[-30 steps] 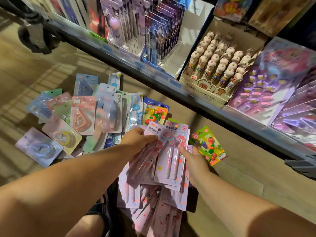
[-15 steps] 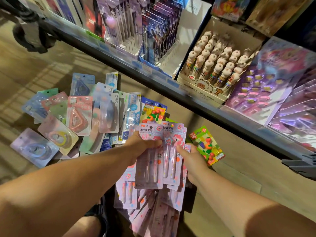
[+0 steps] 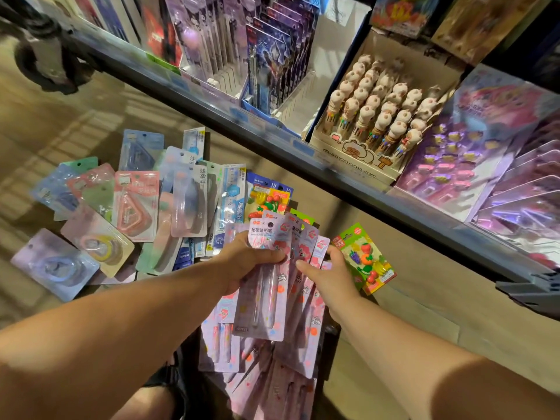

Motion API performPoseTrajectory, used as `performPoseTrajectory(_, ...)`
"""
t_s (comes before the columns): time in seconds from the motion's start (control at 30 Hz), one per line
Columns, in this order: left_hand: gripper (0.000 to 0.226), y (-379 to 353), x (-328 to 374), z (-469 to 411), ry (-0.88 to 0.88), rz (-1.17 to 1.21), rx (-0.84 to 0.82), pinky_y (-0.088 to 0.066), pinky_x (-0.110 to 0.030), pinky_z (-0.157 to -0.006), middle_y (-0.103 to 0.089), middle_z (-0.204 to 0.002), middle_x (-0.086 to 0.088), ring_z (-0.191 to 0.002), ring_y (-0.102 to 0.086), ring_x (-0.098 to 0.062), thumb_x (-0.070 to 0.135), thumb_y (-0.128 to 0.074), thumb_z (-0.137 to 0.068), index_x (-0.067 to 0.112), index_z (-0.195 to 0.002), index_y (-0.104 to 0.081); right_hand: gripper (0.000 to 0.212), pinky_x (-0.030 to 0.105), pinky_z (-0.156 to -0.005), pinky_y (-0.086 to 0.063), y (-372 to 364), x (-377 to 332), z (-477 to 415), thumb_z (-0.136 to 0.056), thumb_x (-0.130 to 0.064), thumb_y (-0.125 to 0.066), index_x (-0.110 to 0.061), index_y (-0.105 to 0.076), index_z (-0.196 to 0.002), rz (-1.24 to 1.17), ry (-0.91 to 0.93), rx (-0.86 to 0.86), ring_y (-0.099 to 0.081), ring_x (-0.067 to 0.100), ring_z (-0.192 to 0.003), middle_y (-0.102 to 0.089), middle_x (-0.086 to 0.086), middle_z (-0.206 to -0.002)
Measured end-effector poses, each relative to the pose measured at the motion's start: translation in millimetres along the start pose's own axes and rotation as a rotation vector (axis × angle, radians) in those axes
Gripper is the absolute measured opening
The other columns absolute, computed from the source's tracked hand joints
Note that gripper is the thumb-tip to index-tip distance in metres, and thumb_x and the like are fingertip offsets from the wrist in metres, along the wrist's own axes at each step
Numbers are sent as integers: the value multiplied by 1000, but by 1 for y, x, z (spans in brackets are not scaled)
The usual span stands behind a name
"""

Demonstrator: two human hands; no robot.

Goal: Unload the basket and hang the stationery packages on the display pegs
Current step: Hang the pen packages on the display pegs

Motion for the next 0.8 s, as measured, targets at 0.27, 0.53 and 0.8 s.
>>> performPoseTrajectory(0.27, 29, -12, 0, 4, -21, 13, -28, -56, -29, -59, -75, -78, -4, -66, -71, -20, -3, -73, -80, 16, -98, -61, 25, 33, -83, -50, 0, -1, -6, -94, -13, -62, -24, -53, -115, 56, 27, -21, -61, 18, -97, -64, 0, -104)
performPoseTrajectory(0.53, 30, -21, 20, 3, -71, 137, -71, -59, -33, -68, -75, -88, -11, -73, -72, -24, -3, -69, -82, 9, -109, -65, 19, 47, -84, -58, 10, -34, -9, -91, -15, -67, -15, -65, -110, -32, 49, -18, -71, 28, -93, -72, 9, -105)
performPoseTrajectory(0.8, 38, -36, 56, 15, -129, 249, -164, -60, -42, -79, -74, -90, -15, -75, -72, -27, 2, -78, -63, 8, -99, -70, 26, 48, -79, -59, 25, -79, -2, -89, -21, -70, -8, -67, -111, -59, 43, -51, -74, 31, -82, -75, 14, -96)
Point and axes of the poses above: each hand's wrist, its own z-axis away from the middle knuckle, its own y-axis out of the back of the hand, x = y × z, the point moved 5 cm from there along -z, towards the middle knuckle
